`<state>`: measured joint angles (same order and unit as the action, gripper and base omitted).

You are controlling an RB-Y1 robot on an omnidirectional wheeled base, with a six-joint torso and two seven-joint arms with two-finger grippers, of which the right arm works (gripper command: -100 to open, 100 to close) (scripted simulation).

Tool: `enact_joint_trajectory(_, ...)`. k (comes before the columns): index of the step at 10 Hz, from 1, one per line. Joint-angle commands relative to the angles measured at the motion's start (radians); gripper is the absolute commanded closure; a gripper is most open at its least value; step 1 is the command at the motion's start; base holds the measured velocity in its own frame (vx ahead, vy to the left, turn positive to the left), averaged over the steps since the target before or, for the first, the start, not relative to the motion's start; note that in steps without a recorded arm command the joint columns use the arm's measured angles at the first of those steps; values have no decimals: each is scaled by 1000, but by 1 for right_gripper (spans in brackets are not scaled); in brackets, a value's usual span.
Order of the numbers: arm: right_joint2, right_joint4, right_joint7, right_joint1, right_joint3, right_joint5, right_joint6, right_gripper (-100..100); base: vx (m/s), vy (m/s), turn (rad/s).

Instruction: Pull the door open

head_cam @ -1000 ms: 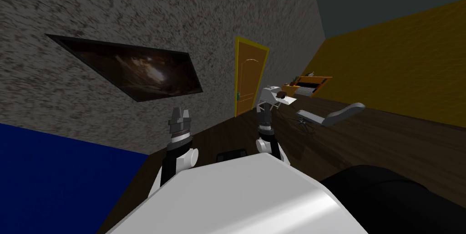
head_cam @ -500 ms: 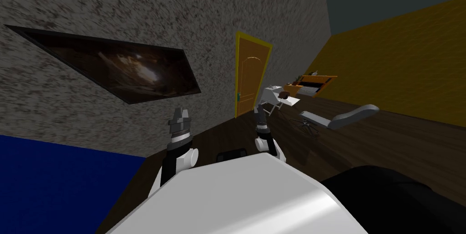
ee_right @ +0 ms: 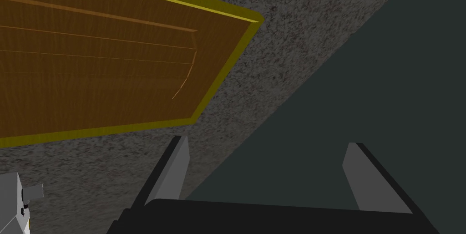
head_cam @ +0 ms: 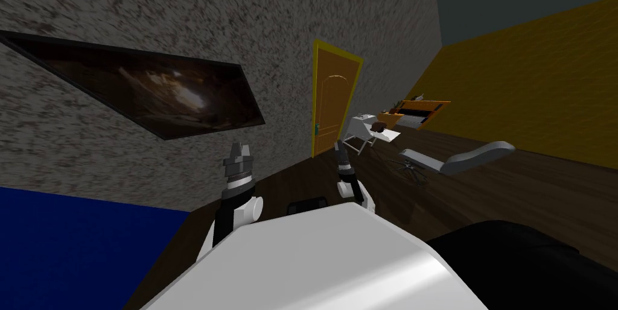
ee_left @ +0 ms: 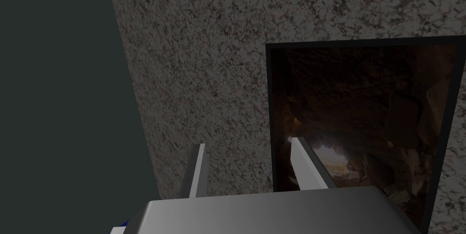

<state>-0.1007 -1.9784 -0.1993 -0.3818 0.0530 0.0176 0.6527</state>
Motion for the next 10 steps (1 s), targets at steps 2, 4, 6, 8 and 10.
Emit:
enact_joint_trajectory(2,-15,55,-30,29,-3,22,1,-100,101,-25,14)
enact_joint_trajectory(4,-27,99,-51,53,-6,39,2,-100,91,-25,17)
enact_joint_trajectory(6,-40,148,-75,80,-9,57,3,-100,101,-25,14)
enact_joint_trajectory(8,-52,197,-99,106,-12,75,5,-100,93,-42,17)
enact_joint_trajectory(10,-66,247,-123,134,-16,94,6,-100,88,-28,15)
